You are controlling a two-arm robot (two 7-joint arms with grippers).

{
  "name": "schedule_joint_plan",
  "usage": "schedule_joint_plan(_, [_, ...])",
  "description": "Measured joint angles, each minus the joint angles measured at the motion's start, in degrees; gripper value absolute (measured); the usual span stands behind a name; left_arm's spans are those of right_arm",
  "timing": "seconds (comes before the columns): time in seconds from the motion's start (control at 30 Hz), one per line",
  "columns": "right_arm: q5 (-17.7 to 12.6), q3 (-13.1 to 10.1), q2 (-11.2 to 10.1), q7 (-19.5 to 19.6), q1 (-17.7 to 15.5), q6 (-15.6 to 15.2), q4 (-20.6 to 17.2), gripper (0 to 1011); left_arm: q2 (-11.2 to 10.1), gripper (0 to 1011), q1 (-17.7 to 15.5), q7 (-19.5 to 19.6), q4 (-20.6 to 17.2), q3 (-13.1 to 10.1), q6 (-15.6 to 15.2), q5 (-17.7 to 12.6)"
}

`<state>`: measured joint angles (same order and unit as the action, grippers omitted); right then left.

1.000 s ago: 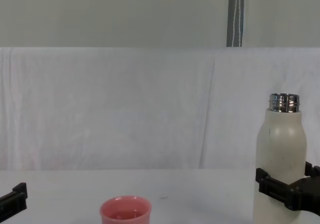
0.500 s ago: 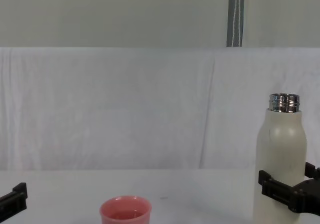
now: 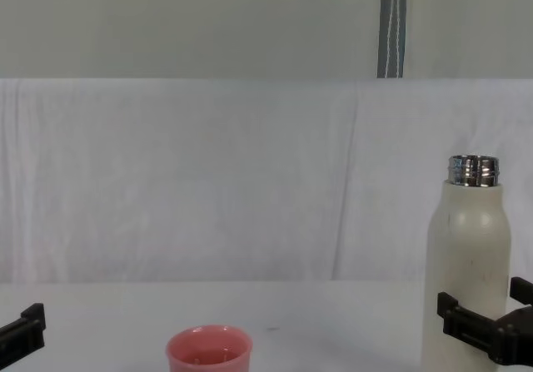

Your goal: Grasp the thermos with one hand and pour water into the cup lid.

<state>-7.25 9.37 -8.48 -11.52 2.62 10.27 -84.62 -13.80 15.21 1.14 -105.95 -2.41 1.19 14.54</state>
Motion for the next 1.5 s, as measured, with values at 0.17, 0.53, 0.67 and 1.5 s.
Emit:
schedule_joint_plan(0.17, [0.2, 0.0, -0.1, 0.2, -0.9, -0.2, -0.9, 1001, 0.0, 1001, 0.0, 0.0, 0.0, 0.0, 0.0, 0.0])
schedule_joint_plan(0.53, [0.4, -0.3, -0.4, 0.5, -4.0, -0.7, -3.6, 1001, 0.0, 1001, 0.0, 0.0, 0.0, 0.0, 0.0, 0.0])
schedule_joint_plan(0.67, [0.3, -0.2, -0.5, 0.4, -5.3, -0.8, -4.9, 1001, 0.0, 1001, 0.0, 0.0, 0.0, 0.0, 0.0, 0.0])
schedule_joint_plan(1.5, [-0.4, 3.0, -0.5, -1.1, -10.0, -1.2, -7.8, 1001, 0.0, 1001, 0.0, 0.0, 0.0, 0.0, 0.0, 0.0])
